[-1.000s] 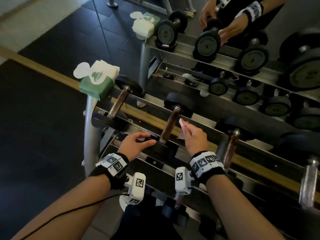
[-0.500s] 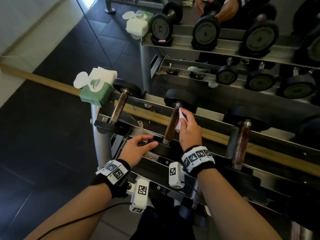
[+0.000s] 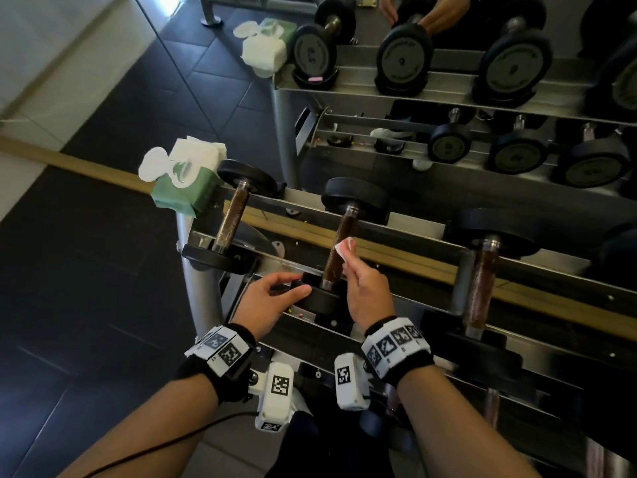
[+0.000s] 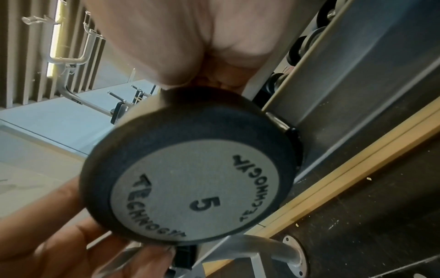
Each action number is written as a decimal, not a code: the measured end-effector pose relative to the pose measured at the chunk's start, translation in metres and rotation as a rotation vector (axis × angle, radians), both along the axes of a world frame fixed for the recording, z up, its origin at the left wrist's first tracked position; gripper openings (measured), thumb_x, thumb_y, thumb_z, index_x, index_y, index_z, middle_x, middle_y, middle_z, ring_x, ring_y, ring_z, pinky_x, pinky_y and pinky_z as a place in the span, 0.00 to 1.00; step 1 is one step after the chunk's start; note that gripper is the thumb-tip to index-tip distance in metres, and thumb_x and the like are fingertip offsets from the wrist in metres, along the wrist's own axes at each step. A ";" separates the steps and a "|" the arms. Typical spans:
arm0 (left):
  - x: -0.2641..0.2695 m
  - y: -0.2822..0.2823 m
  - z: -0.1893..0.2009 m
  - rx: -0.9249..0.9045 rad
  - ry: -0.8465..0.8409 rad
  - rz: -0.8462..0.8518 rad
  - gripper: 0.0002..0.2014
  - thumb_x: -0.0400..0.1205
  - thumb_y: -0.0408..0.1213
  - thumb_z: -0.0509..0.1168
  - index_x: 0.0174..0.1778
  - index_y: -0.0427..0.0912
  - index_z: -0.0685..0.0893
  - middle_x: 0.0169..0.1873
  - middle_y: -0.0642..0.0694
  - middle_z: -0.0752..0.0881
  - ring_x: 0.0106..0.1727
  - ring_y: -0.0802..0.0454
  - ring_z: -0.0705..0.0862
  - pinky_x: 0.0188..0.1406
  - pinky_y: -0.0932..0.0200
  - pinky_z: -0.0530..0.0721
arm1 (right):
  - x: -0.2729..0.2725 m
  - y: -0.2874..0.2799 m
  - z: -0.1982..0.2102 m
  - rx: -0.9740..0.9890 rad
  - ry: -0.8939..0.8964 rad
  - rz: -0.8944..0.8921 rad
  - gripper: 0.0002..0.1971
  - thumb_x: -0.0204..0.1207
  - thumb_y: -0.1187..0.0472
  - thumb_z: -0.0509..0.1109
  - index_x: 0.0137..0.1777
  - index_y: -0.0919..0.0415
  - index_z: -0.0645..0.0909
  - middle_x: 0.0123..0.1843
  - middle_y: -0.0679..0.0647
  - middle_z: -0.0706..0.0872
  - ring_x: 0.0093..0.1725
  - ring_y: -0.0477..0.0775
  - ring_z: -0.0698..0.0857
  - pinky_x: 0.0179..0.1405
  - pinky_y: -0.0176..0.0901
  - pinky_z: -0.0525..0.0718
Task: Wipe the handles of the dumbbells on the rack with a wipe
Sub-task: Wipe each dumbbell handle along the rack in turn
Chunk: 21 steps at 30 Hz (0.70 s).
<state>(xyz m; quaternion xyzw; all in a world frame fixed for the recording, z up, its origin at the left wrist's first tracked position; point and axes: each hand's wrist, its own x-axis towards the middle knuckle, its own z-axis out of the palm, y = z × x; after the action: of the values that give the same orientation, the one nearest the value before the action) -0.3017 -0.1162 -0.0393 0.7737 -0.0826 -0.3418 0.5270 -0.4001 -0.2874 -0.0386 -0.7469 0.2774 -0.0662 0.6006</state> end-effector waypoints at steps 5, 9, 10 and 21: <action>0.000 0.000 0.001 -0.006 0.000 -0.006 0.24 0.64 0.54 0.77 0.56 0.52 0.89 0.42 0.61 0.91 0.50 0.57 0.90 0.61 0.51 0.87 | 0.026 -0.025 0.004 0.037 0.000 -0.072 0.21 0.89 0.58 0.55 0.79 0.38 0.70 0.71 0.40 0.75 0.68 0.39 0.75 0.66 0.30 0.70; -0.001 0.001 0.000 -0.006 0.000 -0.004 0.23 0.65 0.54 0.77 0.57 0.53 0.89 0.44 0.59 0.90 0.52 0.57 0.90 0.60 0.52 0.87 | 0.008 -0.012 -0.001 0.039 0.024 -0.003 0.21 0.89 0.55 0.54 0.77 0.33 0.70 0.66 0.39 0.77 0.64 0.35 0.76 0.64 0.27 0.70; -0.001 0.001 0.000 -0.002 -0.001 -0.005 0.22 0.67 0.53 0.77 0.57 0.54 0.89 0.45 0.59 0.90 0.52 0.58 0.90 0.60 0.53 0.87 | -0.002 -0.004 -0.003 0.022 0.030 0.023 0.21 0.89 0.55 0.54 0.77 0.32 0.69 0.64 0.38 0.79 0.63 0.34 0.77 0.62 0.23 0.70; -0.001 -0.001 0.000 -0.052 0.042 0.019 0.23 0.65 0.51 0.77 0.56 0.53 0.89 0.46 0.54 0.90 0.48 0.60 0.90 0.41 0.68 0.86 | 0.016 -0.030 0.003 0.148 0.007 0.004 0.20 0.90 0.54 0.54 0.79 0.39 0.71 0.81 0.44 0.71 0.76 0.41 0.69 0.70 0.35 0.64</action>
<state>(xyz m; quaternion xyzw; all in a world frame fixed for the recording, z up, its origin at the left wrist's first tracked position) -0.3030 -0.1167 -0.0395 0.7530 -0.0729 -0.3508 0.5518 -0.3836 -0.3169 -0.0358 -0.7014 0.2823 -0.0417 0.6532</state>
